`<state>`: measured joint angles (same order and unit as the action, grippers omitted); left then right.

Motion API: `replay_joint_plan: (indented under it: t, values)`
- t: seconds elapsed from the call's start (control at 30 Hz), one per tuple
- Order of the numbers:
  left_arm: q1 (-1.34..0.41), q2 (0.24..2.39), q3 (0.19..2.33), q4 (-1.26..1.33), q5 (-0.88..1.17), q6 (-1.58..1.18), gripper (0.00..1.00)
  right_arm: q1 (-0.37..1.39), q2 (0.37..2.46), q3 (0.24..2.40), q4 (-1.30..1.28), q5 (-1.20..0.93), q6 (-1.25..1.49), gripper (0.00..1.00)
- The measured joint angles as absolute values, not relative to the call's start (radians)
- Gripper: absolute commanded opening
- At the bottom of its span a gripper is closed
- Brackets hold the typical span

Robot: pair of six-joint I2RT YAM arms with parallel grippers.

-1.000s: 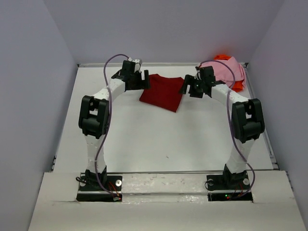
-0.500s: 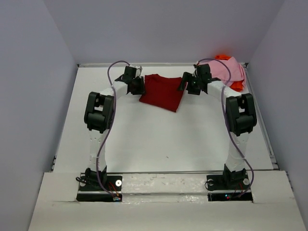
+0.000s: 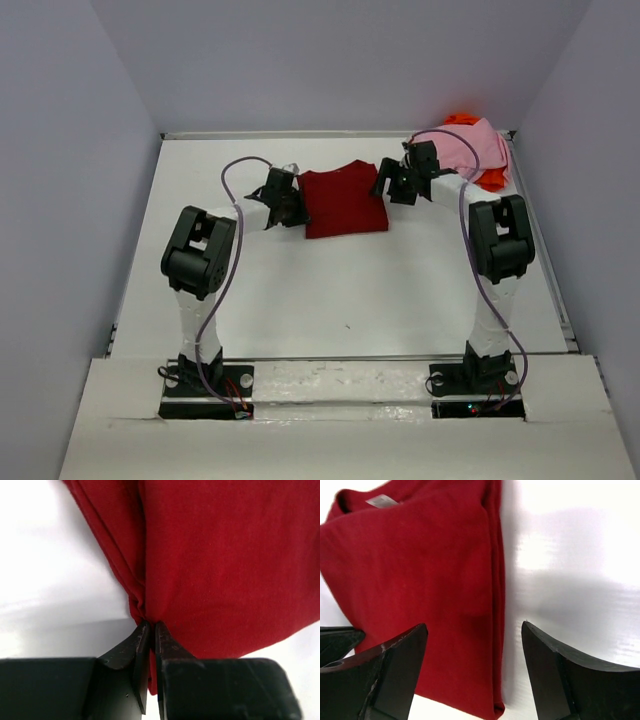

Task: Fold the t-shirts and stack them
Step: Fold the tshirt

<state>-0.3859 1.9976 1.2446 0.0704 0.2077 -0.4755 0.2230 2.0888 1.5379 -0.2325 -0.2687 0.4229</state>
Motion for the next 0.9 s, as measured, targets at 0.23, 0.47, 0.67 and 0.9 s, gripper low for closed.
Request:
replay_joint_plan:
  t: [0.23,0.47,0.67,0.9]
  values:
    - [-0.398,1.895,1.107,0.082,0.191,-0.513,0.16,0.224,2.0,1.331,-0.183,-0.307,0.434,0.69]
    - [-0.405,1.795,0.98,0.085,0.179,-0.536,0.16,0.229,1.826,1.064,-0.108,-0.342,0.466,0.39]
    - [-0.421,1.731,0.895,0.104,0.176,-0.549,0.16,0.265,1.714,0.906,-0.047,-0.364,0.511,0.17]
    - [-0.424,1.667,0.818,0.116,0.174,-0.554,0.16,0.364,1.595,0.788,-0.013,-0.361,0.566,0.0]
